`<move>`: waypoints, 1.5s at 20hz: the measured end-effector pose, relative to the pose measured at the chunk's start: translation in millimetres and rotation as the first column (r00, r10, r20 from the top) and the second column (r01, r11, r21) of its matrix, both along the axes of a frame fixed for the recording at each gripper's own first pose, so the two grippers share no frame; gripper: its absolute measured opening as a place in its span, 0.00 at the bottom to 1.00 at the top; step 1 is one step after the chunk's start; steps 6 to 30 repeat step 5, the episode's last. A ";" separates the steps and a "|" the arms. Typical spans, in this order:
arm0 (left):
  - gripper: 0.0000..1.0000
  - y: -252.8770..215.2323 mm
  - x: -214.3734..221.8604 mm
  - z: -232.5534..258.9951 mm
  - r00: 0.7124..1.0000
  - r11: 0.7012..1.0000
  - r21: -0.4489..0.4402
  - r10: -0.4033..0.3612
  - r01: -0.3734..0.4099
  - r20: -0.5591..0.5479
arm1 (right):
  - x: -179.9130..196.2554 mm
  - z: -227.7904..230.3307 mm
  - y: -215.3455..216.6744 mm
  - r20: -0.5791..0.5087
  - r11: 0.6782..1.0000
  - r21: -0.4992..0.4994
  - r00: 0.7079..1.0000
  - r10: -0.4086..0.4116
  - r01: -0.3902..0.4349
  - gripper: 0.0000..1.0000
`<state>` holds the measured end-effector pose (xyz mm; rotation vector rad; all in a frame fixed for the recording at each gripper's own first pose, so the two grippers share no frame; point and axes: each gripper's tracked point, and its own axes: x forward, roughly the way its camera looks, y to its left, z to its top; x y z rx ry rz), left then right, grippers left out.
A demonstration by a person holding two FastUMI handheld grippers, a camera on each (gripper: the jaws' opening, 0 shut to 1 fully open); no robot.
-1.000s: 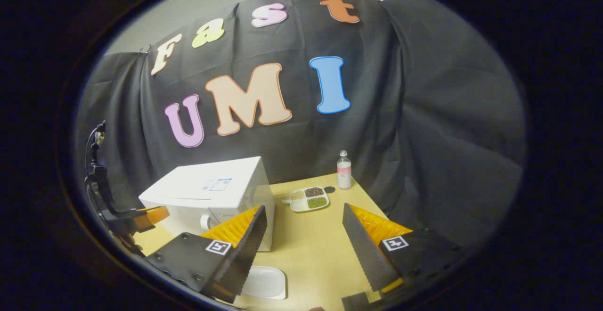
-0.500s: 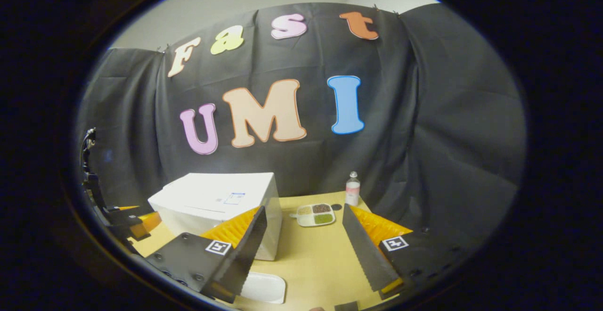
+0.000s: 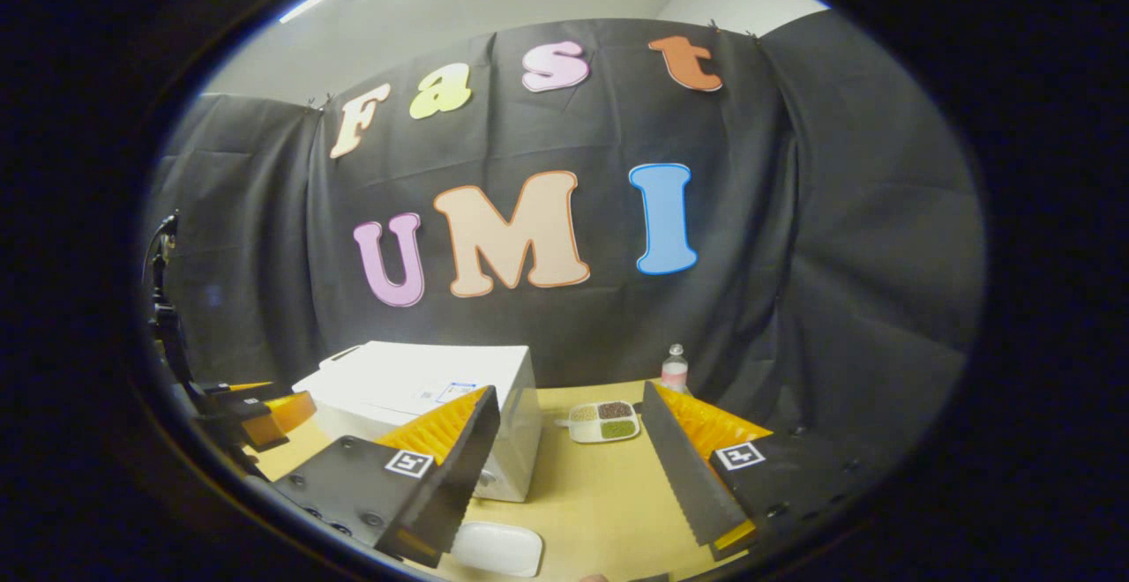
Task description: Open the microwave oven with the left hand, put the food in, and close the microwave oven.
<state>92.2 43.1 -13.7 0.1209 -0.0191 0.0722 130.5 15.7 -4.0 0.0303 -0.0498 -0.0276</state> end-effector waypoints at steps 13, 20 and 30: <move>0.96 -16.7 -1.6 3.2 1.000 1.000 0.015 -0.027 0.026 0.011 | -6.3 2.7 -10.0 0.011 1.000 0.003 1.000 -0.011 0.010 0.91; 0.96 -16.7 -1.6 3.2 1.000 1.000 0.015 -0.027 0.026 0.011 | -6.3 2.7 -10.0 0.011 1.000 0.003 1.000 -0.011 0.010 0.91; 0.96 -16.7 -1.6 3.2 1.000 1.000 0.015 -0.027 0.026 0.011 | -6.3 2.7 -10.0 0.011 1.000 0.003 1.000 -0.011 0.010 0.91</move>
